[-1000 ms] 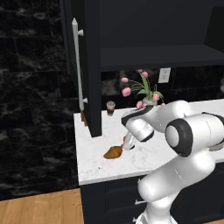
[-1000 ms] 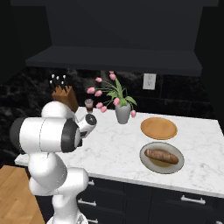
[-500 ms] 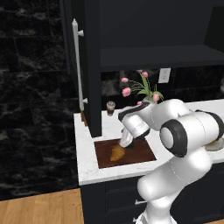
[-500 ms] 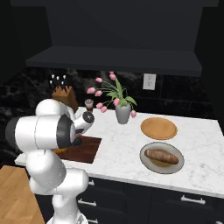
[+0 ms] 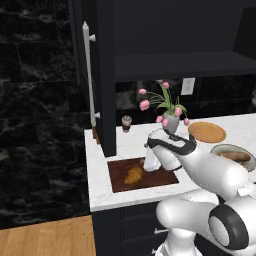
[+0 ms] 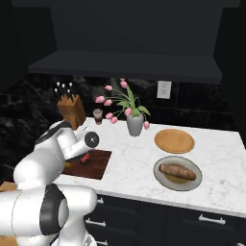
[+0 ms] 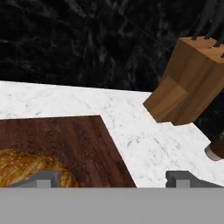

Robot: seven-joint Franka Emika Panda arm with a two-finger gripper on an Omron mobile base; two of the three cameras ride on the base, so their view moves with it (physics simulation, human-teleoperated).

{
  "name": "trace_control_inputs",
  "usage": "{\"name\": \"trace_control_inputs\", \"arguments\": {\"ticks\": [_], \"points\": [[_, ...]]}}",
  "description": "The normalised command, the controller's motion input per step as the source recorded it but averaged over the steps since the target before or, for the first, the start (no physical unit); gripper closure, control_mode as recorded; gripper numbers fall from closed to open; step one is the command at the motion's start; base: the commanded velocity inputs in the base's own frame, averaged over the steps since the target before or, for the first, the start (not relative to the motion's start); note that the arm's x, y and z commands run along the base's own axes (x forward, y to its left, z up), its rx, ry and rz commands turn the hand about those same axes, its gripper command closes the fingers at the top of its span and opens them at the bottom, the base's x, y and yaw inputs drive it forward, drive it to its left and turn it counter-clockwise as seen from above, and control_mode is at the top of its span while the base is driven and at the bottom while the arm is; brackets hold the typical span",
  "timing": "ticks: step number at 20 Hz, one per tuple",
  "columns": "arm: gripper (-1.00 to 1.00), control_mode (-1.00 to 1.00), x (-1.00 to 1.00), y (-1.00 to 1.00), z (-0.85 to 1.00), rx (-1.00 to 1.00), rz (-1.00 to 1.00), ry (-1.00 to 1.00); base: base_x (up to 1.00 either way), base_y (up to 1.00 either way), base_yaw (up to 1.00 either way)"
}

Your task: From the different types of pastries on the counter, select a croissant and place it on the cutting board. Then retrieve a jar of jam from the cabinet and place it alongside the croissant on the cutting board.

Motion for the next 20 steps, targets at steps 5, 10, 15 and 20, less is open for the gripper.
{"name": "trace_control_inputs", "arguments": {"ticks": [5, 10, 15, 20], "points": [[-1.00, -1.00, -0.26, -0.28, 0.28, 0.06, -0.05, 0.00, 0.00, 0.00, 0.00], [-1.00, -1.00, -0.32, -0.60, 0.35, 0.14, -0.04, 0.04, 0.00, 0.00, 0.00], [-1.00, -1.00, -0.73, -0.53, -0.03, 0.01, -0.29, 0.02, 0.00, 0.00, 0.00], [-1.00, -1.00, -0.88, -0.16, 0.00, 0.00, -0.63, 0.10, 0.00, 0.00, 0.00]]}}
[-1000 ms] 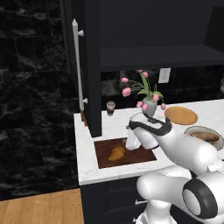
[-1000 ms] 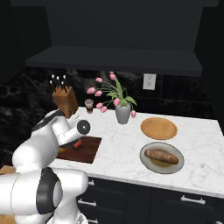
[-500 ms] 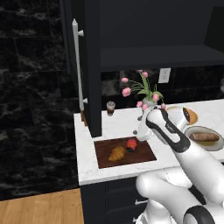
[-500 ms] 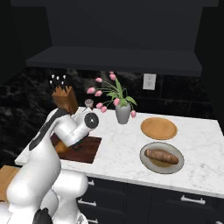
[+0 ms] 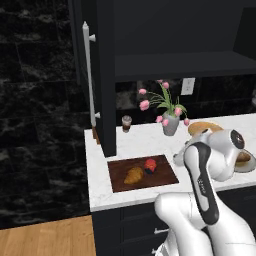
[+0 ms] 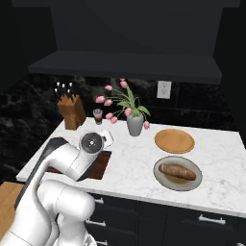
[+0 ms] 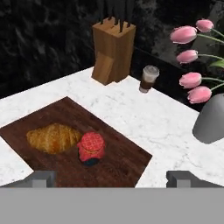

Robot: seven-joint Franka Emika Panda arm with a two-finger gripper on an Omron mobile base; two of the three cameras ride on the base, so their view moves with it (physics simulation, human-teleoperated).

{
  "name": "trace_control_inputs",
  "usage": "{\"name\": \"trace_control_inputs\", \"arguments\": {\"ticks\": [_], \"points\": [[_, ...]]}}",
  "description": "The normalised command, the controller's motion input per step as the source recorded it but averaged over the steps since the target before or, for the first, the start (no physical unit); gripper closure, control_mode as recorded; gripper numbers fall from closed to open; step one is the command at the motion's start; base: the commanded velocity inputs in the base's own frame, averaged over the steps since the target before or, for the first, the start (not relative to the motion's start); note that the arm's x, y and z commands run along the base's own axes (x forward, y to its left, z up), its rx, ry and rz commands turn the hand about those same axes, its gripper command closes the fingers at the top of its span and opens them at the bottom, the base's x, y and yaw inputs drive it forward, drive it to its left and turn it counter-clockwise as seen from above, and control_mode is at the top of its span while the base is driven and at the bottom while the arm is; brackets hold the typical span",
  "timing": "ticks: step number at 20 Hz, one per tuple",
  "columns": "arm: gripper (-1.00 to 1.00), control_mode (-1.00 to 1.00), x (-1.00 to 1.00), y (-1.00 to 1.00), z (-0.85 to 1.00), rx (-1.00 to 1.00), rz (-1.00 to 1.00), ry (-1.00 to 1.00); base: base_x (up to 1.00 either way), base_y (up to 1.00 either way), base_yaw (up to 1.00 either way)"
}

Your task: From the different types of pastries on the counter, select a croissant and place it on the cutting board. Then retrieve a jar of jam from the cabinet and place it alongside the croissant on the cutting board.

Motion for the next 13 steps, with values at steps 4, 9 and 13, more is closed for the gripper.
{"name": "trace_control_inputs", "arguments": {"ticks": [4, 9, 13], "points": [[-1.00, -1.00, -0.71, 0.00, 0.03, 0.00, -0.73, 0.10, 0.00, 0.00, 0.00], [-1.00, -1.00, -0.77, -0.07, 0.00, 0.00, -0.69, 0.06, 0.00, 0.00, 0.00], [-1.00, -1.00, -1.00, -0.45, 0.00, 0.07, -0.34, 0.03, 0.00, 0.00, 0.00]]}}
